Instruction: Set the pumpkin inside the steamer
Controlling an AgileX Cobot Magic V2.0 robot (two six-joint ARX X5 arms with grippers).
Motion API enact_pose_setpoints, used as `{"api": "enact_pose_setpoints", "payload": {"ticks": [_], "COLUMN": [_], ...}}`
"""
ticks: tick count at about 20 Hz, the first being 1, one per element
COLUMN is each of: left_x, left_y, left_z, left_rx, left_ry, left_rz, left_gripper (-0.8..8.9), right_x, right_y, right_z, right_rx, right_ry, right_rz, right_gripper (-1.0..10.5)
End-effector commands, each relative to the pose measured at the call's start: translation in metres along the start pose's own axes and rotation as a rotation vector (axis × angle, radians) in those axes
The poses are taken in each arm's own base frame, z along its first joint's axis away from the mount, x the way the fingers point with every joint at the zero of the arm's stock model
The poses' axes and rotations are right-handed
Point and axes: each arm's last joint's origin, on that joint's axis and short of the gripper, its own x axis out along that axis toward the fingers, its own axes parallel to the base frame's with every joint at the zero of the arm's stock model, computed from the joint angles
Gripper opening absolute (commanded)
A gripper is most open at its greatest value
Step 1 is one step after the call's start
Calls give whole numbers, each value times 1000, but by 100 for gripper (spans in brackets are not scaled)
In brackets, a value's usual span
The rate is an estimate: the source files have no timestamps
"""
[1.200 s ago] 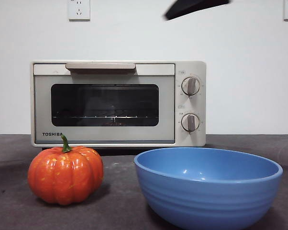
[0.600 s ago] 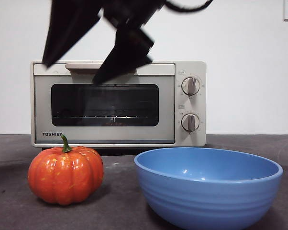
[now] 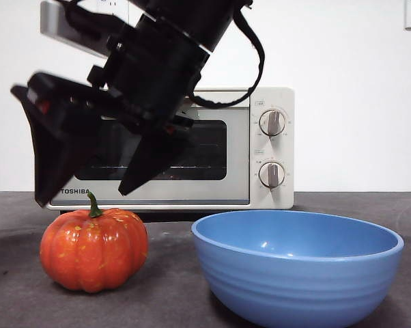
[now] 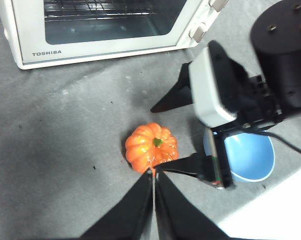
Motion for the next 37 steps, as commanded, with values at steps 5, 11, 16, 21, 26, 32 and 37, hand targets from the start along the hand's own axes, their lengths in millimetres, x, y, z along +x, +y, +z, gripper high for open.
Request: {"api": "enact_pose_setpoints", "payload": {"ticks": [5, 11, 16, 21, 26, 32, 37], "left_x": [-4, -4, -4, -4, -4, -4, -4], "left_y": [-3, -3, -3, -3, -3, -3, -3], "left_z": [4, 4, 4, 4, 4, 4, 4], "left_rx": [20, 20, 20, 20, 21, 21, 21], "left_ry": [-22, -22, -22, -21, -23, -23, -22], "left_rz": [-4, -4, -4, -4, -4, -4, -4], "left_gripper": [15, 16, 15, 15, 16, 16, 15], "right_x": [17, 31, 33, 33, 29, -25, -94], "right_y": [3, 5, 6, 8, 8, 12, 8], "right_z": [-1, -8, -9, -12, -9, 19, 15], "right_rx": [-28, -30, -29, -12, -7, -14, 21], "right_ry": [23, 67, 75, 104, 89, -25, -19], "right_rz": [-33, -24, -18, -13, -17, -27, -79], "right_gripper": [505, 505, 495, 409, 377, 377, 377]}}
